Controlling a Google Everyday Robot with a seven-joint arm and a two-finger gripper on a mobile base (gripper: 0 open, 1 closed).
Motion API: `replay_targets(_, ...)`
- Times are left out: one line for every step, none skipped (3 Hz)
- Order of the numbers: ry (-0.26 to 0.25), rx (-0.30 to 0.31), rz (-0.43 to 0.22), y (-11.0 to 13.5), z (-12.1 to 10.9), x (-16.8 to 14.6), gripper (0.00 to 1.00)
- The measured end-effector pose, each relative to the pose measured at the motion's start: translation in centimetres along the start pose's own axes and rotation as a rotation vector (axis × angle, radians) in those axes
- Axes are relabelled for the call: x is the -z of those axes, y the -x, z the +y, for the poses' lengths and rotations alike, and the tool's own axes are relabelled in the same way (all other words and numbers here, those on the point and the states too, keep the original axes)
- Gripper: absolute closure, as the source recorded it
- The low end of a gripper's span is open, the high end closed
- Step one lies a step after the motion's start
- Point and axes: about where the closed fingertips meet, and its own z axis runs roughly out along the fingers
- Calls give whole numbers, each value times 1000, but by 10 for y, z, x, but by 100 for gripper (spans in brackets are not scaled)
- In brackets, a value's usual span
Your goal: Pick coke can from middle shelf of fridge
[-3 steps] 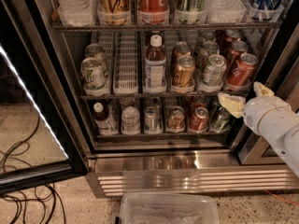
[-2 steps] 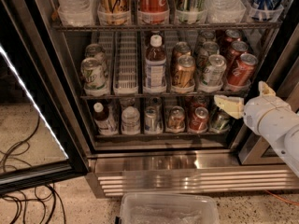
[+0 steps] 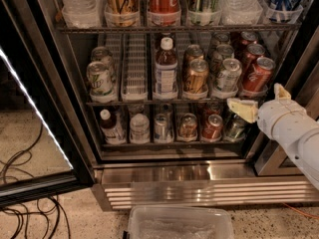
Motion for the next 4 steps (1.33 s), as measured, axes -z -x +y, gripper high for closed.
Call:
replay_targets(-30,2,-22,1,-11,-12,26)
replay_targets(-61,9,-43,2,-21,-20,28)
replay_targets(-85,17,-56,2,-29,-24,31)
replay_targets(-96,23,-67,3,-32,-26,33)
